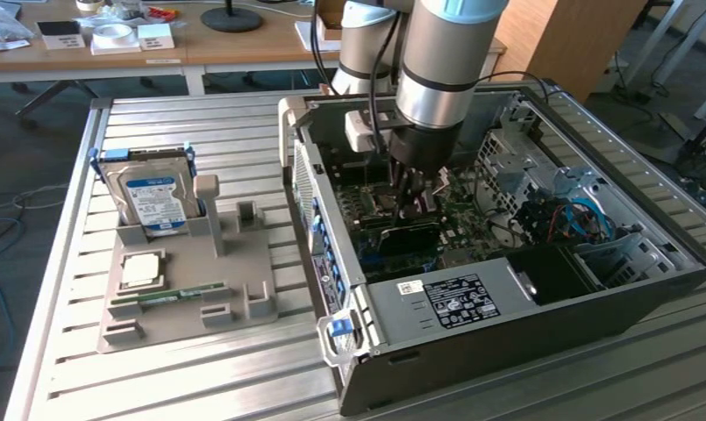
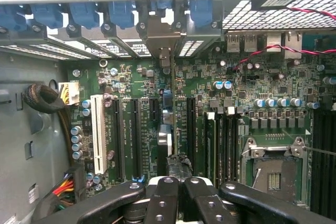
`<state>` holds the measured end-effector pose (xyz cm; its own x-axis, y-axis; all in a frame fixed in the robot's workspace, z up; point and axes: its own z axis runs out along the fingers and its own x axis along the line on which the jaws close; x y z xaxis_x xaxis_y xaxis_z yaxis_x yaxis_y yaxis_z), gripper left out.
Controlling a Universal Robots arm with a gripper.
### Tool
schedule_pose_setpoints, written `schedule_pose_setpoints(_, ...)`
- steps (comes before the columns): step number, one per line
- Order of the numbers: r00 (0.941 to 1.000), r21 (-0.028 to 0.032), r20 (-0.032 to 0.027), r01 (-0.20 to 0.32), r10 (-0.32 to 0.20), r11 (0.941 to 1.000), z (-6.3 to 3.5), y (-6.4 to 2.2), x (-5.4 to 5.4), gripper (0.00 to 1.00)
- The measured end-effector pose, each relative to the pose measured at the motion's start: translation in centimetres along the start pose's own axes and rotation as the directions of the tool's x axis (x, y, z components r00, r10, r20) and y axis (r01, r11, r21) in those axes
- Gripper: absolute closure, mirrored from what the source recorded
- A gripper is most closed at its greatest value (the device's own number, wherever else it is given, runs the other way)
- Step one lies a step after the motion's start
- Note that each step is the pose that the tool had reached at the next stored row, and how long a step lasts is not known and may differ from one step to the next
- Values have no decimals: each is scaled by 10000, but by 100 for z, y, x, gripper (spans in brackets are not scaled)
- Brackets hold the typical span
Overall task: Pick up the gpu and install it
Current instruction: 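Press down on the gpu until it lock into place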
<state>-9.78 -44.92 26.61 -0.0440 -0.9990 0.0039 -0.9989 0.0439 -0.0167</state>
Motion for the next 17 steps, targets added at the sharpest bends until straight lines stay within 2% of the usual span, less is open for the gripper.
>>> schedule_pose_setpoints(17,10000,2,-1,-1,1,10000,27,1,0,89)
